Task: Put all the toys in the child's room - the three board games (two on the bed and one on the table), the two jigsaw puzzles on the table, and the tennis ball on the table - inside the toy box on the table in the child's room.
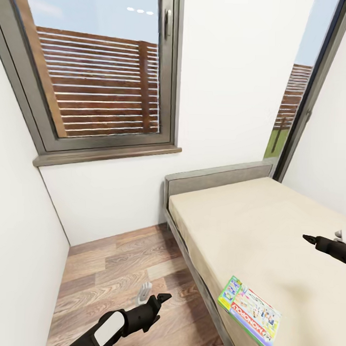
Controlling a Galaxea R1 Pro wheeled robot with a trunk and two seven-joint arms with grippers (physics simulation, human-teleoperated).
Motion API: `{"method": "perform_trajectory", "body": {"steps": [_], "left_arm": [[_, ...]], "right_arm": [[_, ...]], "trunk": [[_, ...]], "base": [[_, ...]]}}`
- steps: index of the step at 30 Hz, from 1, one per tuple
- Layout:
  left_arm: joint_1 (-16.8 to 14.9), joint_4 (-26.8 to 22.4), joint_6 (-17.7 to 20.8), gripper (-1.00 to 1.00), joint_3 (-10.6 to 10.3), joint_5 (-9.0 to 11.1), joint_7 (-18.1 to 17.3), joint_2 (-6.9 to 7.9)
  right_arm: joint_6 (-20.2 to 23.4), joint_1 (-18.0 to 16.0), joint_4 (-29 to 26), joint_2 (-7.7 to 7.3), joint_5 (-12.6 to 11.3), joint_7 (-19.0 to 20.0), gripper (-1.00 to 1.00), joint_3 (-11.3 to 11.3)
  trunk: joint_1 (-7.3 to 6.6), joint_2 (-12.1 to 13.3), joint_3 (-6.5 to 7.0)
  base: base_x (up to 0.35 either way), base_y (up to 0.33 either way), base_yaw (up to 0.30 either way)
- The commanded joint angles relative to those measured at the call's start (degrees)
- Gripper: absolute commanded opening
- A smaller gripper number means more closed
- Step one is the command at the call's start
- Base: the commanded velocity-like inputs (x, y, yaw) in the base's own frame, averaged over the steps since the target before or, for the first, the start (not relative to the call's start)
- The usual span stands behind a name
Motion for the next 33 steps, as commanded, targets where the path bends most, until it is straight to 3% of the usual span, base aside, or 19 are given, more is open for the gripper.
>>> {"method": "perform_trajectory", "body": {"steps": [1, 13, 33], "left_arm": [[-0.1, 0.0, 0.1, 1.0, -0.2, 0.3, -0.1, 0.01], [-0.1, 0.0, 0.0, 1.0, -0.3, 0.2, -0.2, -0.02], [-0.5, -0.7, -1.0, 1.0, -0.6, -0.3, -1.9, -0.05]], "right_arm": [[0.4, 0.0, 0.0, 0.0, -0.6, -0.1, 1.0, -0.1], [0.5, 0.0, 0.0, 0.05, -0.6, 0.0, 1.0, 0.0], [0.5, 0.1, -0.4, 0.15, -0.6, 0.0, 1.0, 0.0]], "trunk": [[-0.01, 0.0, -0.05], [-0.01, 0.0, -0.05], [-0.01, 0.0, -0.05]], "base": [[0.0, 0.0, -0.247], [0.0, 0.0, -0.209], [0.0, 0.0, -0.031]]}}
